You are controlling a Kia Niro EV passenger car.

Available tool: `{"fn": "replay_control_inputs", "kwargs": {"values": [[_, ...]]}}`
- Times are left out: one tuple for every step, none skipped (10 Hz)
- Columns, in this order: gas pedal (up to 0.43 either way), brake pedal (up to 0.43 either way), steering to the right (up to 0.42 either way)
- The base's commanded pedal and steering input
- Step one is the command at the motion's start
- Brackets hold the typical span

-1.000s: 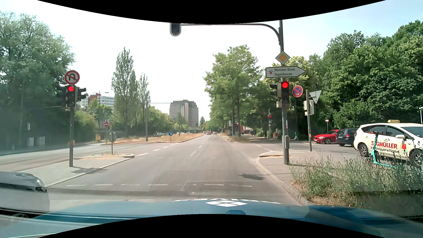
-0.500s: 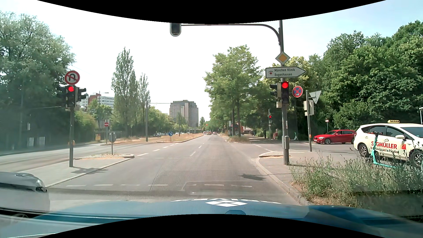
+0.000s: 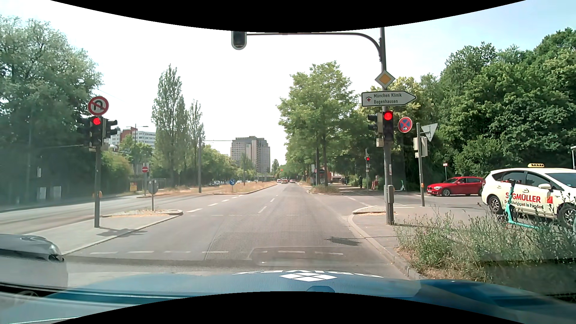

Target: Follow the waypoints while adhering to traffic rules and regulations

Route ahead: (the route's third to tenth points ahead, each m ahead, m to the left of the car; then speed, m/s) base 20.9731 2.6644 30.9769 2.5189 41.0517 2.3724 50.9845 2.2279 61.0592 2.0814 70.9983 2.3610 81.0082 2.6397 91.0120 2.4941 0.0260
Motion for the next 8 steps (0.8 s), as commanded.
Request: {"fn": "replay_control_inputs", "kwargs": {"values": [[0.000, 0.226, -0.003], [0.000, 0.232, -0.003], [0.000, 0.226, -0.003], [0.000, 0.232, -0.003], [0.000, 0.232, -0.003], [0.000, 0.232, -0.003], [0.000, 0.232, -0.003], [0.000, 0.232, -0.003]]}}
